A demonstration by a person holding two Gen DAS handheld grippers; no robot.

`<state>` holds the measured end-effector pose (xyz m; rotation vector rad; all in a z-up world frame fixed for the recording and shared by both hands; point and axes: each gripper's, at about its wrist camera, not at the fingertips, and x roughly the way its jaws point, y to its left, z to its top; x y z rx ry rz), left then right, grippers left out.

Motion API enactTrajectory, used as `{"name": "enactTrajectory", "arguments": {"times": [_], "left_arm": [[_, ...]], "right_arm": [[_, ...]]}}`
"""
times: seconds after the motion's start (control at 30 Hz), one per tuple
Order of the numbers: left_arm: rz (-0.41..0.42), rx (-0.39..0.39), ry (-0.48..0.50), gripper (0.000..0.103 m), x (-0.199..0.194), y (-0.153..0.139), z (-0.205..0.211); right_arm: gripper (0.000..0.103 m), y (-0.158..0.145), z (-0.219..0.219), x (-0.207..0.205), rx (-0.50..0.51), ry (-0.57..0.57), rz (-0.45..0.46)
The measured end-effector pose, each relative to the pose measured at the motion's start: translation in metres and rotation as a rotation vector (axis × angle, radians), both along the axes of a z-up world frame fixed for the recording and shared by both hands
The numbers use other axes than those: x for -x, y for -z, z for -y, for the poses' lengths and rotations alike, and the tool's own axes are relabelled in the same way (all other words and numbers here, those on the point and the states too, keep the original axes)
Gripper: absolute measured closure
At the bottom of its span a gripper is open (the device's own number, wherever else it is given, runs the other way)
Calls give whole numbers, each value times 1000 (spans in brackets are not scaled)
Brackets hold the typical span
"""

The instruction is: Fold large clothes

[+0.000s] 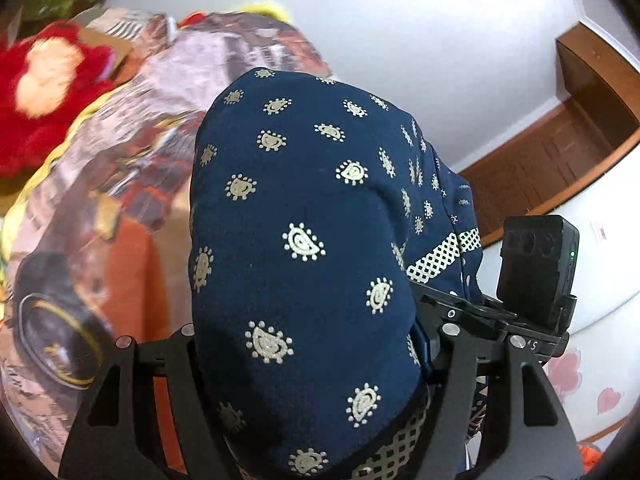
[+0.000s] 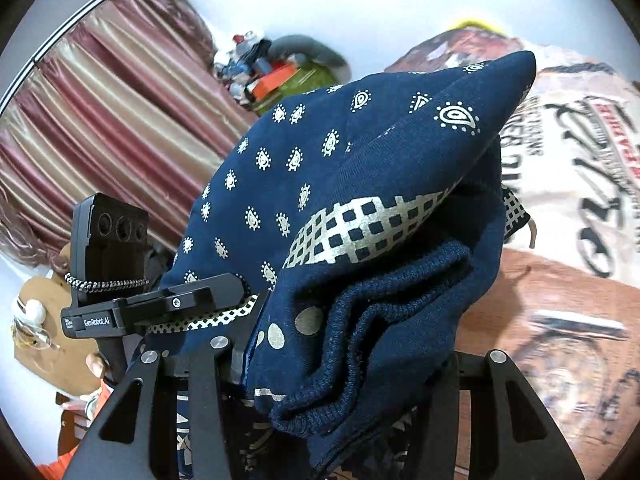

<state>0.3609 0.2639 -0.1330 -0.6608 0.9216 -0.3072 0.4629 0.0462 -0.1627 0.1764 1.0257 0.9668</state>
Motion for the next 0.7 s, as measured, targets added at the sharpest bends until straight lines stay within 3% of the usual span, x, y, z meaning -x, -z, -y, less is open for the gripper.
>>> {"name": "enactTrajectory", "arguments": {"times": [0.23,0.47,0.63,0.7], "left_arm": [[-104,45,-24,35,4,69,-39],[-166,48,6,35,-13,122,-37],[-153,-49,46,34,-16,129,-20],[-153,-61,48,33,-14,130,-20]], "right_arm": [[55,54,-44,2,67,-27,-93],[56,113,-58,-12,164,-18,-188],[55,139,-57,-14,232,-25,-211],[54,136,-65,-20,249,-38,-218]]}}
